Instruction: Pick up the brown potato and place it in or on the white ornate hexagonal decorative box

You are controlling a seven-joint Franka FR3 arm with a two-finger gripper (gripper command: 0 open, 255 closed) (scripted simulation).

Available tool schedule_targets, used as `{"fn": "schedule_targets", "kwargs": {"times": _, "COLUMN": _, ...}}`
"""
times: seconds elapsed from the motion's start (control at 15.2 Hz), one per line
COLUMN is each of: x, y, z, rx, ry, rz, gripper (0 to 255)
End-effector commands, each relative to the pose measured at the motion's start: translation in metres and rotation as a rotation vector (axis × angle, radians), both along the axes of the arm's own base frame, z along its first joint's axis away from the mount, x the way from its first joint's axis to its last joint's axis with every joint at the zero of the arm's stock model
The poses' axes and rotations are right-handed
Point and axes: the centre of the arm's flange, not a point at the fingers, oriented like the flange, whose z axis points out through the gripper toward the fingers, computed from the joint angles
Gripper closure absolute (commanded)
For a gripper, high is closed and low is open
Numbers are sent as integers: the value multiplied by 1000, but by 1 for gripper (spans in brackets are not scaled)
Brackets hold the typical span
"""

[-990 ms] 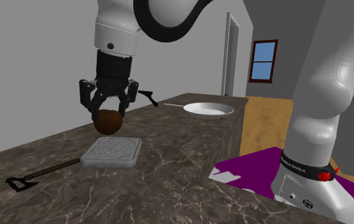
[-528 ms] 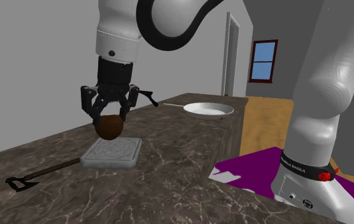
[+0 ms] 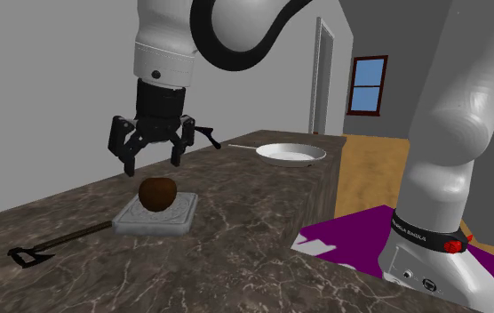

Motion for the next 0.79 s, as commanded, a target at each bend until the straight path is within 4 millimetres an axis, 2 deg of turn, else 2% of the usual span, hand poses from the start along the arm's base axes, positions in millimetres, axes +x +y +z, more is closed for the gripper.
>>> {"fn": "schedule_targets", "kwargs": {"times": 0.0, "x": -3, "y": -2, "z": 13, "rx": 0, "ry": 0, "rz": 0, "gripper": 0}}
{"fn": "schedule_targets", "kwargs": {"times": 0.2, "x": -11, "y": -9, "z": 48, "rx": 0, "ry": 0, "rz": 0, "gripper": 0}}
{"fn": "schedule_targets", "kwargs": {"times": 0.73, "x": -11, "y": -9, "z": 48, "rx": 0, "ry": 0, "rz": 0, "gripper": 0}}
